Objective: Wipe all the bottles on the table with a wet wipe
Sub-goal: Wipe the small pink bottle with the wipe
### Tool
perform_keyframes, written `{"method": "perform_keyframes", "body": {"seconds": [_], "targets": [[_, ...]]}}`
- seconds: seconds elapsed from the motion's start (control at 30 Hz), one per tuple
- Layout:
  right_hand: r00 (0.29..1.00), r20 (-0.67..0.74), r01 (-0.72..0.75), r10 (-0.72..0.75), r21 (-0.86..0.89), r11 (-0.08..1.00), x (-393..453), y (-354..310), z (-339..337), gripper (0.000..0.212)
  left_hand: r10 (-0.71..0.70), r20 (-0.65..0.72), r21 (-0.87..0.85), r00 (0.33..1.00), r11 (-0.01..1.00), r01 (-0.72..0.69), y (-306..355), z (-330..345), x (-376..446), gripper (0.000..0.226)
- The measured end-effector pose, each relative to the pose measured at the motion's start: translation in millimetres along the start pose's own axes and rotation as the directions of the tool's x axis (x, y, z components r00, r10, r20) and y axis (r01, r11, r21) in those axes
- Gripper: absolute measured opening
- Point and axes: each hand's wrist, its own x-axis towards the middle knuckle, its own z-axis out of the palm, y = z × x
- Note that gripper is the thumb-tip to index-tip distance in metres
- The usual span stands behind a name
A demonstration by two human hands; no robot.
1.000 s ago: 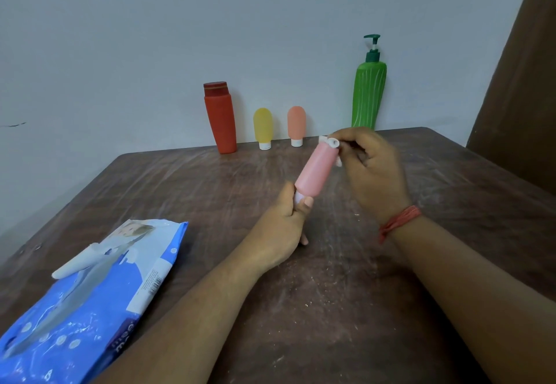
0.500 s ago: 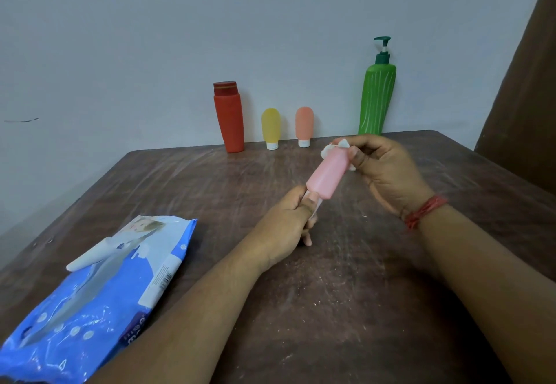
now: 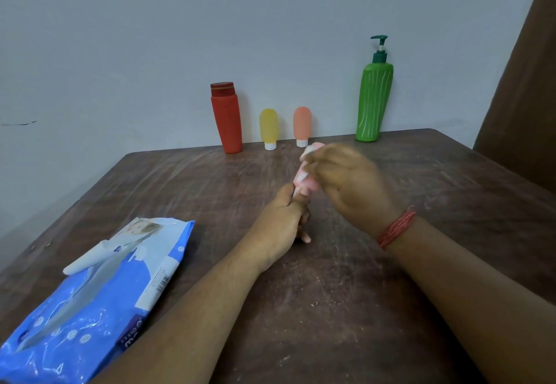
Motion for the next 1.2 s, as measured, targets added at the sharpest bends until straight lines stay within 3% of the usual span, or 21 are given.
{"method": "perform_keyframes", "body": {"seconds": [0.07, 0.2, 0.33, 0.47, 0.63, 0.77, 0.83, 0.93, 1.07, 1.2], "targets": [[0.994, 0.086, 0.065, -0.065, 0.005, 0.998, 1, -3, 2, 0.019, 0.001, -0.020, -0.006, 1.000, 1.000, -0.001, -1, 1, 0, 0.028], [0.994, 0.007, -0.109, 0.110, -0.078, 0.991, 1, 11, -8, 0.032, 0.036, -0.019, 0.177, 0.999, 0.984, -0.032, -2, 2, -2, 0.022], [0.983, 0.168, 0.083, -0.078, -0.020, 0.996, 1, -2, -9, 0.028, 0.065, -0.042, 0.271, 0.997, 0.961, -0.051, -1, 3, -4, 0.019], [0.986, 0.127, -0.080, 0.105, -0.185, 0.980, 7, 9, -12, 0.031, 0.102, -0.091, 0.343, 0.991, 0.937, -0.065, -3, 1, -2, 0.019], [0.980, 0.192, 0.056, -0.061, 0.032, 0.998, 3, -6, -6, 0.035, 0.185, -0.146, 0.366, 0.972, 0.923, -0.121, -4, -2, -2, 0.017], [0.977, 0.006, -0.214, 0.215, -0.074, 0.974, -1, 16, -5, 0.034, 0.180, -0.165, 0.431, 0.970, 0.898, -0.093, -3, -1, -2, 0.013], [0.985, 0.014, -0.171, 0.171, -0.011, 0.985, -2, 5, -5, 0.026, 0.164, -0.187, 0.371, 0.968, 0.925, -0.085, -3, -1, -1, 0.014], [0.997, 0.072, -0.013, 0.008, 0.060, 0.998, 1, -12, -2, 0.022, 0.085, -0.226, 0.117, 0.970, 0.991, -0.060, -4, -3, 1, 0.024], [0.984, -0.082, -0.157, 0.159, 0.023, 0.987, 3, -4, -3, 0.023, 0.001, -0.180, -0.130, 0.984, 0.991, -0.025, -4, 0, -2, 0.024], [0.999, 0.034, -0.016, 0.015, 0.006, 1.000, -1, -10, 3, 0.018, -0.012, -0.198, -0.244, 0.980, 0.969, -0.038, -2, 0, -2, 0.025]]}}
